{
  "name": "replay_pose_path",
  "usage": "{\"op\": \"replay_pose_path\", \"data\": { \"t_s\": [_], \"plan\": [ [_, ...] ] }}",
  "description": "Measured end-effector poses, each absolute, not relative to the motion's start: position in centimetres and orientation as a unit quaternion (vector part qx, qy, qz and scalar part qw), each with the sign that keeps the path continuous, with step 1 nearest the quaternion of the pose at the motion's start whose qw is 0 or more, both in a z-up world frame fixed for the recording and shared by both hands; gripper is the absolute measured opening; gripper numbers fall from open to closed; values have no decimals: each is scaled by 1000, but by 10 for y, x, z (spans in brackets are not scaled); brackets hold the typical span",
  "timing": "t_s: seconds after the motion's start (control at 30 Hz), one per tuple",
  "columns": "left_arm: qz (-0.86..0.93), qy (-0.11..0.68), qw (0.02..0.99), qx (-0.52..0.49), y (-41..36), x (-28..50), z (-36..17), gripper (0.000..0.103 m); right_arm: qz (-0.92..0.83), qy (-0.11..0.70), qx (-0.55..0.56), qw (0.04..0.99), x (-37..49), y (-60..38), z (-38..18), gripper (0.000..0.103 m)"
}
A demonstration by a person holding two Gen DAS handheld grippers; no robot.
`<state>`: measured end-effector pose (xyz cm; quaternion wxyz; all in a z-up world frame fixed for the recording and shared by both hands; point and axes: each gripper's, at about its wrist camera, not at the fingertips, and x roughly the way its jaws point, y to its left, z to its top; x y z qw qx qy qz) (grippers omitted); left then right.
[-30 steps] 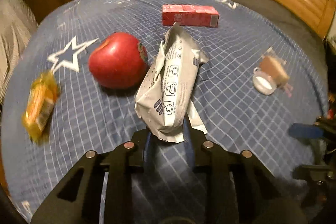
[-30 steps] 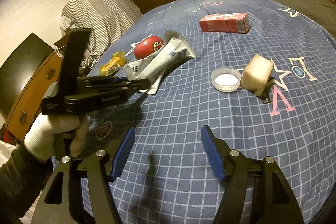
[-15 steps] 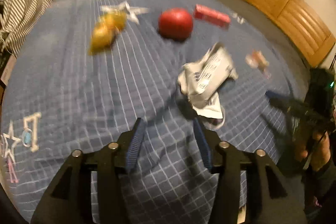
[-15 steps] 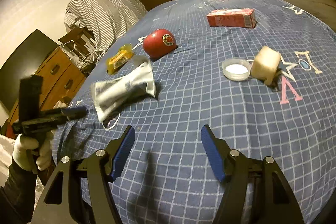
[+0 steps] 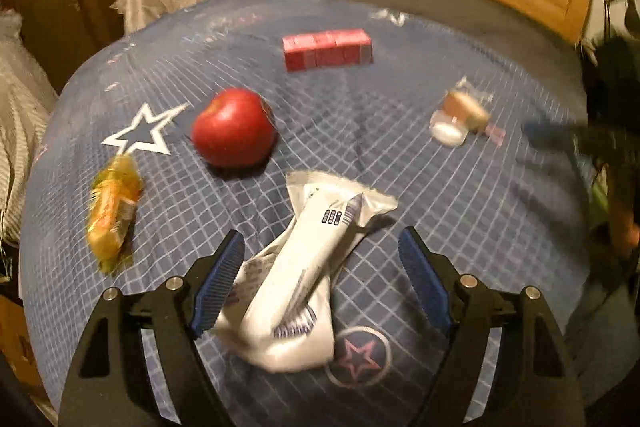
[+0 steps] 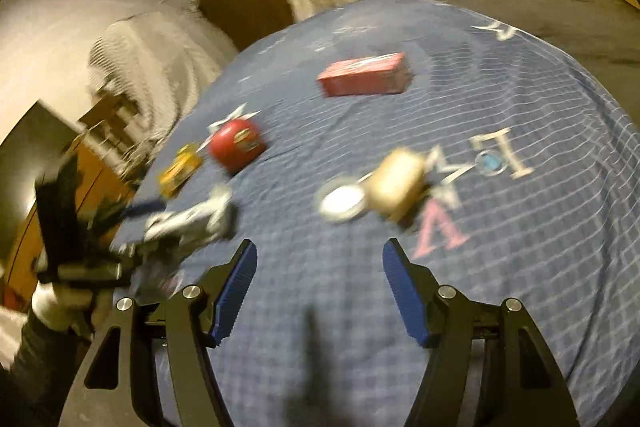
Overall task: Collect trash
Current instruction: 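Grasp the white-and-grey packet with left tool while right tool grasps the sponge, then lift the packet and sponge and carry them to the white bucket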
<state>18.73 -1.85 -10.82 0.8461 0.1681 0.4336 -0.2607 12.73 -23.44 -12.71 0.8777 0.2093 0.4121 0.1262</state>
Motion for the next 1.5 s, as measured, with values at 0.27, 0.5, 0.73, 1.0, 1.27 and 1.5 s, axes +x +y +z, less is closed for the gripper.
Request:
{"op": "replay_pose_path", "data": {
  "t_s": [0.27, 0.5, 0.73, 1.0, 1.27, 1.5],
  "plan": [
    [-247, 472, 829, 171, -25, 209, -138, 75, 89, 452, 224, 859, 194, -251, -151, 67],
    [-239, 485, 830, 140, -27, 216, -146, 60, 62, 463, 205, 860, 207, -252, -170, 48],
    [-199, 486, 845, 101, -20, 211, -144, 36, 66, 447, 160, 878, 197, -248, -165, 38],
    [-159, 516, 839, 62, 11, 180, -136, 40, 145, 425, 58, 892, 141, -186, -130, 38],
    [-153, 499, 852, 38, 13, 179, -140, 59, 161, 455, 7, 876, 128, -149, -143, 40],
    [-125, 488, 861, 69, 3, 184, -145, 60, 148, 463, 5, 874, 129, -147, -145, 47]
  ]
}}
